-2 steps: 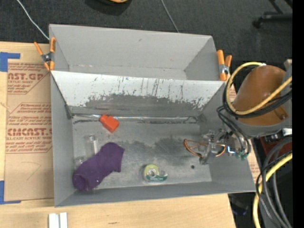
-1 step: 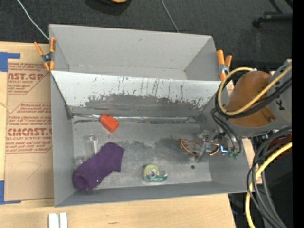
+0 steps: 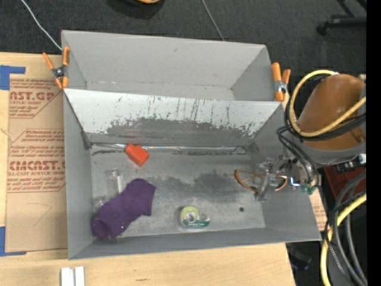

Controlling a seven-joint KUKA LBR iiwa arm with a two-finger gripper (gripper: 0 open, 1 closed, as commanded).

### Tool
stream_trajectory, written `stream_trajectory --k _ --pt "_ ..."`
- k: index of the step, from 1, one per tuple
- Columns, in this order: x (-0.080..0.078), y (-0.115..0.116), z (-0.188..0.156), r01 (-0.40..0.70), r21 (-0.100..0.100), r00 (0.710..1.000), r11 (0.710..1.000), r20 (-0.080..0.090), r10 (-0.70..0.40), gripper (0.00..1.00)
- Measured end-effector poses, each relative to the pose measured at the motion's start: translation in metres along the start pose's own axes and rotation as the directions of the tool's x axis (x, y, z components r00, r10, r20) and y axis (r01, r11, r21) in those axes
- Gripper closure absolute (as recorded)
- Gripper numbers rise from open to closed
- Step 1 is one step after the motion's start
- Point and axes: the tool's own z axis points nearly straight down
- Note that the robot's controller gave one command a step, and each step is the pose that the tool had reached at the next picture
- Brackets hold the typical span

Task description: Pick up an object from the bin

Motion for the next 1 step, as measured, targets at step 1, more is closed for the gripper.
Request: stream_trajectory --k 1 --pt "-0.0141 -0.0337 -0.0783 0.014 0.003 1.0 1.0 0.019 -0.015 1.0"
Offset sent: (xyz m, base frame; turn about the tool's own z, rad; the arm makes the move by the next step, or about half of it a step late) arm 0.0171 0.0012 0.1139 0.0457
